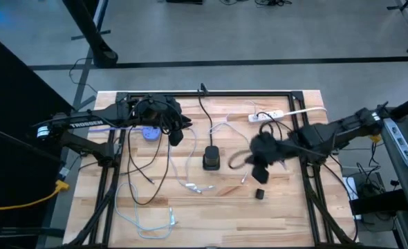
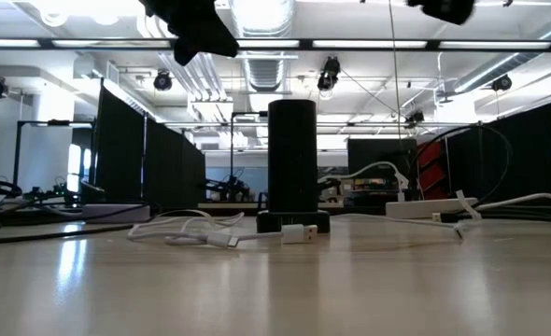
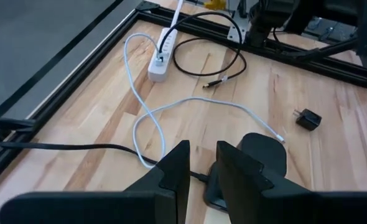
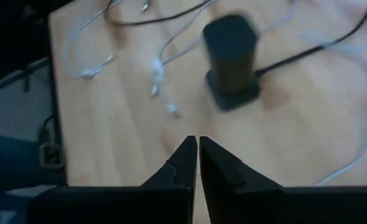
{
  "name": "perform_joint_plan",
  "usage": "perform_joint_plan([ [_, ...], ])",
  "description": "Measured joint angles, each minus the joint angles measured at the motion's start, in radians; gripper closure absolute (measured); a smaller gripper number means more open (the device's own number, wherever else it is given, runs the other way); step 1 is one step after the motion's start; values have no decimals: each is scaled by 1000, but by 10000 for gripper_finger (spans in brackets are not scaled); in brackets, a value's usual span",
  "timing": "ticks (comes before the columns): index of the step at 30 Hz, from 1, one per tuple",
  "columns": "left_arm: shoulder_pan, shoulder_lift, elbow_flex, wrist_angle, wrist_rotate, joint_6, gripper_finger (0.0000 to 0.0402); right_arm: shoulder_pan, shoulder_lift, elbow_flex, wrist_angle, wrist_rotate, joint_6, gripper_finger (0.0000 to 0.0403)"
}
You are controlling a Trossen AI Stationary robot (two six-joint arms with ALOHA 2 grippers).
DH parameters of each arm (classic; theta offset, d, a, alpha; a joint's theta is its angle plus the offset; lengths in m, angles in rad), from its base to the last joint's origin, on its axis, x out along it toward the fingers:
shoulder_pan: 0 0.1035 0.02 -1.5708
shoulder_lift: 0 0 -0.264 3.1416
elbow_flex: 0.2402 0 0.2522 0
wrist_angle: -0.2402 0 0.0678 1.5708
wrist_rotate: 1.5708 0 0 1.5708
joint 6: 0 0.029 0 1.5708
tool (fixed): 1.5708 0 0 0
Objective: Insert USB
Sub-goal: Insert the black charger adapter into the black outlet extension
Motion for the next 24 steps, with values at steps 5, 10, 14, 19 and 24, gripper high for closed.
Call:
perform_joint_plan([
  [5, 0, 0, 0, -1, 0, -31, 335, 110, -55, -155, 28, 0, 149, 402],
  [10, 0, 0, 0, -5, 0, -95, 335, 186, -57, -266, 29, 0, 299, 400],
  [14, 0, 0, 0, -7, -3, -131, 335, 228, -55, -308, 29, 2, 424, 400],
  [19, 0, 0, 0, -7, -27, -181, 335, 259, -54, -331, 30, 0, 628, 399],
  [24, 0, 0, 0, -9, -54, -182, 335, 277, -29, -336, 30, -32, 833, 374],
])
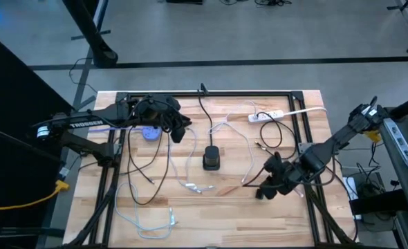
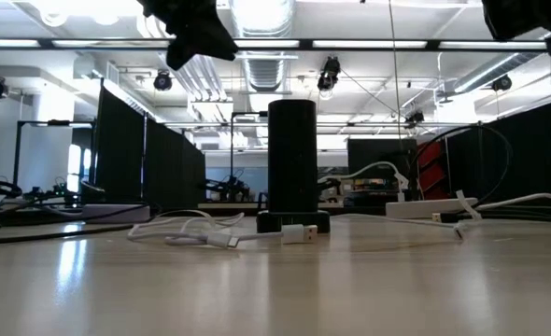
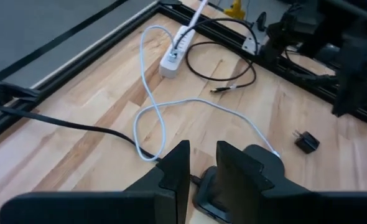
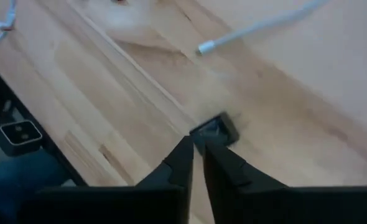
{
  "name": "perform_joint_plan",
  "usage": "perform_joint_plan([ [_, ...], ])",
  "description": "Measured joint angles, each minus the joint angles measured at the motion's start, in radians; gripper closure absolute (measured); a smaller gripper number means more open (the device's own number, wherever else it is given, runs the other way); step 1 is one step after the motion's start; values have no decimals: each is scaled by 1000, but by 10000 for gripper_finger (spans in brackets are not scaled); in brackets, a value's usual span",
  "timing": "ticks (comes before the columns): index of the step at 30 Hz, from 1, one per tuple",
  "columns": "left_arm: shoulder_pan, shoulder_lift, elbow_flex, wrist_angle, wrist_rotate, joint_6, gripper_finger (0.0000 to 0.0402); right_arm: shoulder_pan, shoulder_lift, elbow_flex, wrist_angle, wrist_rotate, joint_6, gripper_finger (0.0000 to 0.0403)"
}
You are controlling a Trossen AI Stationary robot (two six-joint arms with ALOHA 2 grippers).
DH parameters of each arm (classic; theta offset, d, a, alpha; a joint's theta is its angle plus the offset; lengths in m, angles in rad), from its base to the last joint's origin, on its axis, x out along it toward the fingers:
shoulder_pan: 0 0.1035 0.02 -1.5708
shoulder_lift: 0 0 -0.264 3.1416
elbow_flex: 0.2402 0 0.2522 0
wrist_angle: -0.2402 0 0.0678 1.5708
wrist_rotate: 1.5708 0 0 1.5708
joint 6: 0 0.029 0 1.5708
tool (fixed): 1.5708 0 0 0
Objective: Insert USB
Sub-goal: Insert the black charger adapter into the black outlet extension
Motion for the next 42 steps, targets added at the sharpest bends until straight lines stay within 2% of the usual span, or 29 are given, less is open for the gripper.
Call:
perform_joint_plan([
  [5, 0, 0, 0, -12, -27, 20, 335, 0, 51, 0, -1, -41, 202, 311],
  [10, 0, 0, 0, -28, -27, 80, 335, 0, 121, 5, 0, -109, 503, 260],
  [13, 0, 0, 0, -29, -27, 131, 335, 0, 187, 34, 4, -159, 604, 242],
  [17, -1, 0, 0, -30, -27, 166, 335, -4, 290, 96, 4, -174, 644, 226],
  [22, -1, 0, 0, -28, -27, 219, 335, -44, 412, 148, -14, -182, 678, 224],
  [29, -8, 0, 0, -48, -27, 234, 335, -88, 538, 201, -8, -258, 672, 227],
  [38, -30, 0, 0, -49, -23, 244, 335, -98, 569, 201, -22, -256, 703, 243],
  [42, -39, 0, 0, -48, -23, 245, 335, -99, 563, 201, -104, -256, 702, 251],
])
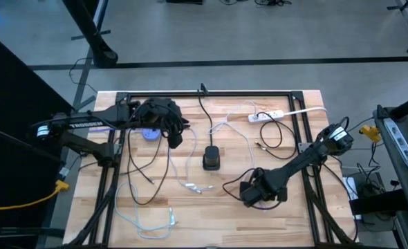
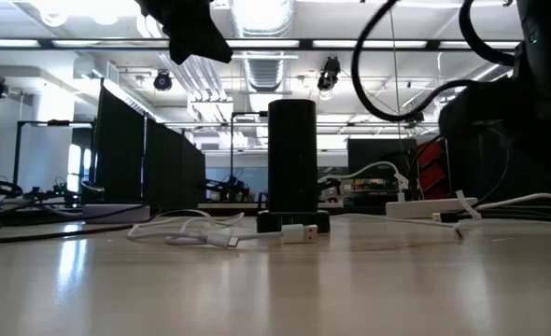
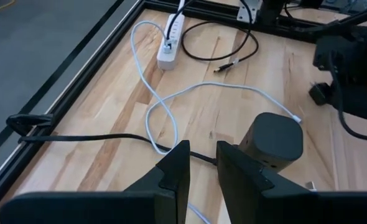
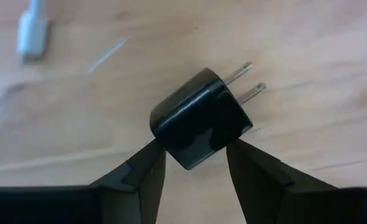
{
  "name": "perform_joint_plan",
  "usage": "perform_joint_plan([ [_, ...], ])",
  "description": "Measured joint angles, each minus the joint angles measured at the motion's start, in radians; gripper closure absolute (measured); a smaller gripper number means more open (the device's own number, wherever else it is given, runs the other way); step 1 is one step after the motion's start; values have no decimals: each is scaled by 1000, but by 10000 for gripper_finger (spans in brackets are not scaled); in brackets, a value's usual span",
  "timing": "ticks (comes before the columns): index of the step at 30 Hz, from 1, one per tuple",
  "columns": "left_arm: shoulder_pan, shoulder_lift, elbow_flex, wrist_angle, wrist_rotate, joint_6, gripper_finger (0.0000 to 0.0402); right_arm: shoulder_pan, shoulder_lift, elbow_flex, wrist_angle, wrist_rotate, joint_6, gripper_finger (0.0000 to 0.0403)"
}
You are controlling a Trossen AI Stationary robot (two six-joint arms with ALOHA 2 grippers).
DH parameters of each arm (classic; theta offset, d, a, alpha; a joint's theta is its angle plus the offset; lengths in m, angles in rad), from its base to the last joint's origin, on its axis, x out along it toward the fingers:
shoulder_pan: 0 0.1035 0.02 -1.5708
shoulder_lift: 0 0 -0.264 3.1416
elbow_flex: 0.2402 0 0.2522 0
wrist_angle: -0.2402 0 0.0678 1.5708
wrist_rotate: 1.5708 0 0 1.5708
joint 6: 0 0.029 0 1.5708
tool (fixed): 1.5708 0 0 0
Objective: Insert USB
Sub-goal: Insert the black charger adapter into the black outlet extension
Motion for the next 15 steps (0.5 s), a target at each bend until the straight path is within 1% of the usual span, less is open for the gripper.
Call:
perform_joint_plan([
  [3, -1, 0, 0, -1, 0, 0, 335, -4, 0, -1, -86, 53, -44, 251],
  [6, -1, 0, 0, 0, 0, 0, 335, -15, -2, -1, -106, 114, -121, 249],
  [11, -1, 0, 0, 0, 0, -1, 335, -35, -26, 13, -106, 122, -246, 248],
  [15, -1, 0, 0, 3, 0, -13, 335, -47, -73, 38, -107, 122, -346, 244],
])
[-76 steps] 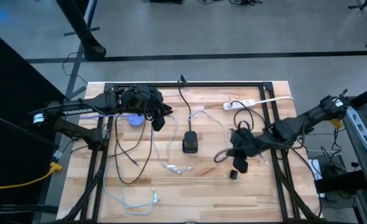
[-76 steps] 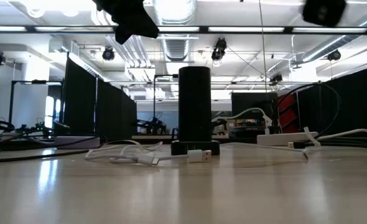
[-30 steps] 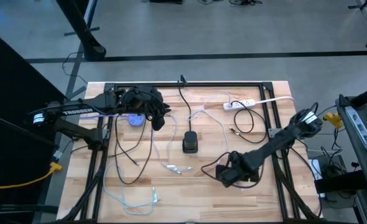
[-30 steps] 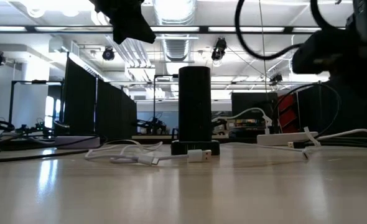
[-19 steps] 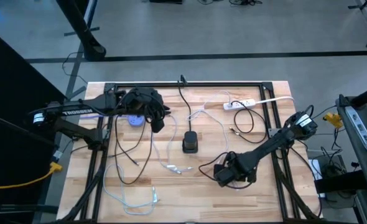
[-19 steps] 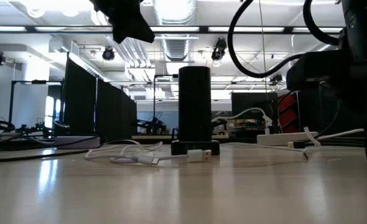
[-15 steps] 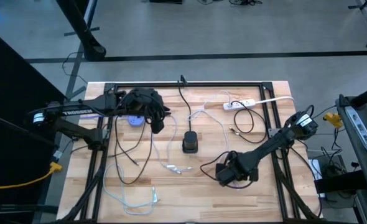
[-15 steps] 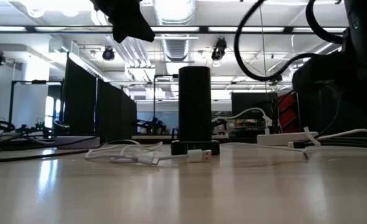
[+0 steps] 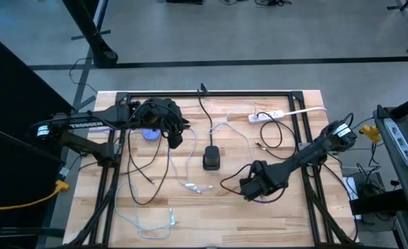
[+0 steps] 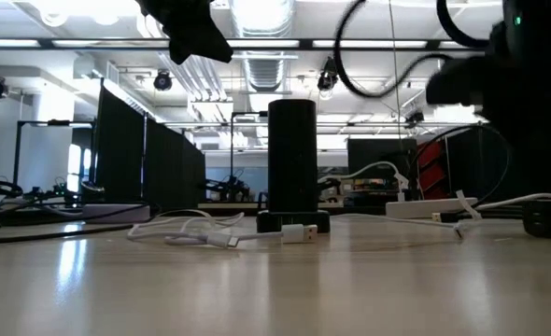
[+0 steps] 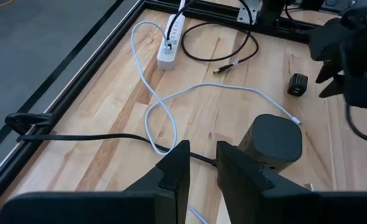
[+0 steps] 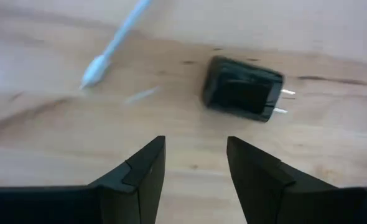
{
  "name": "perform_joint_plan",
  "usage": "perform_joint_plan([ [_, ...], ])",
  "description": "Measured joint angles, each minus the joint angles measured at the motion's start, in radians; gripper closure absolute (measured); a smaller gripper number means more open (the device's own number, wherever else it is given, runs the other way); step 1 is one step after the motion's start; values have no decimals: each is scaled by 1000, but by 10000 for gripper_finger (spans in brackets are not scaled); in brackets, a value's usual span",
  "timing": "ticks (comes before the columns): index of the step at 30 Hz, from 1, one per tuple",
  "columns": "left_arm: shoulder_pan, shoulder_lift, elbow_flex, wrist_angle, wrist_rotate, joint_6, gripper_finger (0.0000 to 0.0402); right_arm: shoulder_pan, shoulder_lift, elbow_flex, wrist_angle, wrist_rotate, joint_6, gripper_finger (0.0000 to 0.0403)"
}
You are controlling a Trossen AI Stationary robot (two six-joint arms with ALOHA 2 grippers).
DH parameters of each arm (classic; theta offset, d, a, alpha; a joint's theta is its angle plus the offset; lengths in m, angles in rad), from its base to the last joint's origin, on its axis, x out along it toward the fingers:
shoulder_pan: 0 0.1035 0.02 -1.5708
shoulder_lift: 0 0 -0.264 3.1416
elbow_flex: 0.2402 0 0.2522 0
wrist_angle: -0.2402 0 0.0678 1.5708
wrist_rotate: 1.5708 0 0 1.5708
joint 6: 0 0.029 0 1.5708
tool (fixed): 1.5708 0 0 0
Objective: Insert USB
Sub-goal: Insert the black charger adapter into the black outlet extension
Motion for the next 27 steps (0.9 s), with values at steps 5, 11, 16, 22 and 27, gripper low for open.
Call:
perform_joint_plan([
  [5, 0, 0, 0, 2, 0, -6, 335, -28, -58, 5, -10, 0, -178, 230],
  [11, 0, 0, 0, 2, 0, -17, 335, -83, -81, 3, -65, -34, -378, 222],
  [16, 0, 0, 0, 2, 0, -33, 335, -151, -82, -14, -82, -211, -643, 196],
  [22, 0, 0, 0, 3, 0, -33, 335, -205, -82, -33, -101, -152, -972, 141],
  [27, 0, 0, 0, 4, -1, -37, 335, -219, -82, -52, -104, -109, -1187, 113],
])
